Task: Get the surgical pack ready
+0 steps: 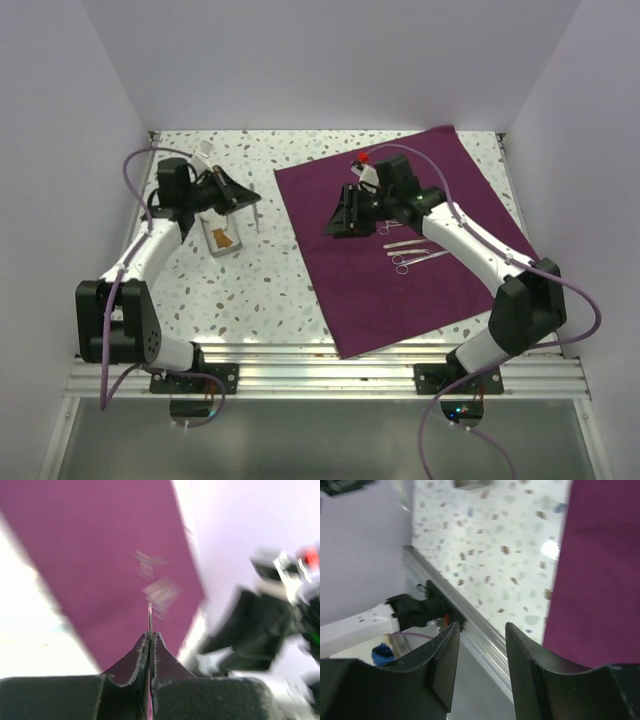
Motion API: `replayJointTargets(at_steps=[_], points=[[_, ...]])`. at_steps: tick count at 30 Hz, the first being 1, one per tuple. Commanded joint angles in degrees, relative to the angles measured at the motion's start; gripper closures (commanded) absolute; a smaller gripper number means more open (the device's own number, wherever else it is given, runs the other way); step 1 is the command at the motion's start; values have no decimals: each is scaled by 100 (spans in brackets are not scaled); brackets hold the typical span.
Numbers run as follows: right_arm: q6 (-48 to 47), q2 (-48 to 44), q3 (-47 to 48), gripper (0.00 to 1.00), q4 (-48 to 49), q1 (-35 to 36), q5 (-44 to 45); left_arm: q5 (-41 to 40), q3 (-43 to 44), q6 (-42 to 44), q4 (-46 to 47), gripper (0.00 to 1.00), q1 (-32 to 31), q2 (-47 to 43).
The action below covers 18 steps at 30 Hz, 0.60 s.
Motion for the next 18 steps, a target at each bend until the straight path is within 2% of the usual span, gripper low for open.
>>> replayJointTargets(at_steps=[1,4,5,10,18], points=[[-710,155,287,54,-1438,-250,1050,-1139,899,2157,-2815,100,651,380],[-763,234,209,54,-1686,-452,1052,-2297,1383,2562,-3343,100,792,1020],[-754,252,183,54,-1686,-505,1044,-2466,1480,2589,-3475,100,844,1162],[-763,322,103,54,-1747,-856,1122,-3108,1928,2484,-3529,100,941,2032],[-720,568,147,54,-2063,-1155,2027,-3593,2640,2519,-3634,100,977,2737]])
